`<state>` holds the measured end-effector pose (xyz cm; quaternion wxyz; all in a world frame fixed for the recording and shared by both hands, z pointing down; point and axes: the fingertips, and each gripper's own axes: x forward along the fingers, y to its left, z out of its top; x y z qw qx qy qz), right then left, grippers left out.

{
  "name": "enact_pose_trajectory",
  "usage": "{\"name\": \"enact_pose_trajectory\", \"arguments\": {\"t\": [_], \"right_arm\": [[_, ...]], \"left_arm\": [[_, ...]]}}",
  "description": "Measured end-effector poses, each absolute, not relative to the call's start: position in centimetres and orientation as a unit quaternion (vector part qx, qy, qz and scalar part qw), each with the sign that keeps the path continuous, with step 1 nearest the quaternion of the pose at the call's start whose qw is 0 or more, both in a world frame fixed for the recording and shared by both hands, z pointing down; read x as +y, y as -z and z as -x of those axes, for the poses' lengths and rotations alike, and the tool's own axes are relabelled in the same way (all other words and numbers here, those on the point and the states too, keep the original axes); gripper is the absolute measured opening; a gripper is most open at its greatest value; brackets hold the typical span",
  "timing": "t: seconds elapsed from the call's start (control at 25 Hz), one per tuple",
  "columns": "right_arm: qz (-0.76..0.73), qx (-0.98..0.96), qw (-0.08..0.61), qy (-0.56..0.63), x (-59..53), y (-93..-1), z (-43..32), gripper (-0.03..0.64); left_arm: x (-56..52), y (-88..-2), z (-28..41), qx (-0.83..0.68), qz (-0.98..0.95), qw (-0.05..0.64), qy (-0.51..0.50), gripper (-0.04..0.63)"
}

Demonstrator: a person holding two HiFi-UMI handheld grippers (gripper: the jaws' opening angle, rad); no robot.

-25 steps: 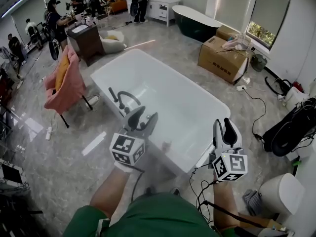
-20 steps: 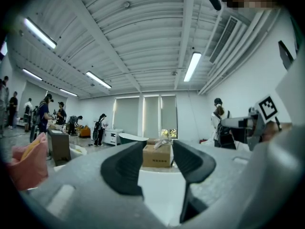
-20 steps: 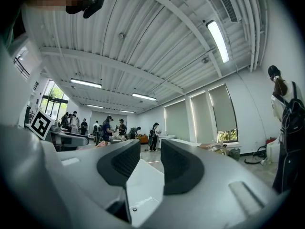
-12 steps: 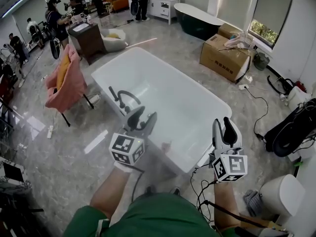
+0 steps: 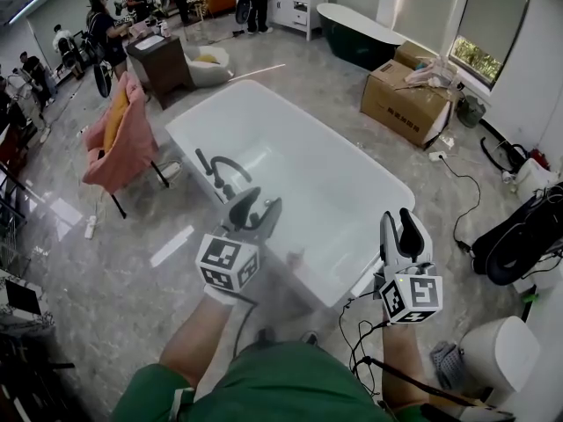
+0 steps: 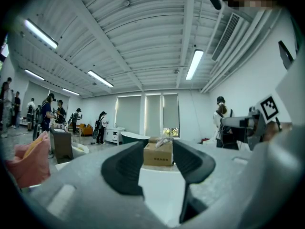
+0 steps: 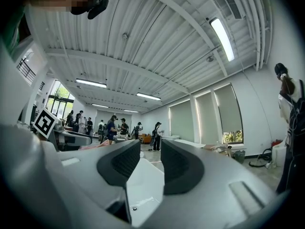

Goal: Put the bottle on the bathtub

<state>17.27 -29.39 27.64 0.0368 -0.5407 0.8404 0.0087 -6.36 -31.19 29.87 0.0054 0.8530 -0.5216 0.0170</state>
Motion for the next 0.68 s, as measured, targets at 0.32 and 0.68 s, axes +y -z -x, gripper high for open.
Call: {"name": "enact_pose_trajectory", "arguments": {"t": [0.32,0.68], "right_arm": [[0.532,0.846,0.037,-0.005,-30.2,-28.1,-18.0,0.135],[0.525,0.85,0.04,-0.002,-31.1,-28.7,-19.4,0.135]], "left_arm": [[-31.6,-30.4,5.6,-0.529,-0.848,0.006,-0.024,0.19],[-32.0,-31.3,4.3,-0.536,-0.843,0.004,-0.032,0.19]]}}
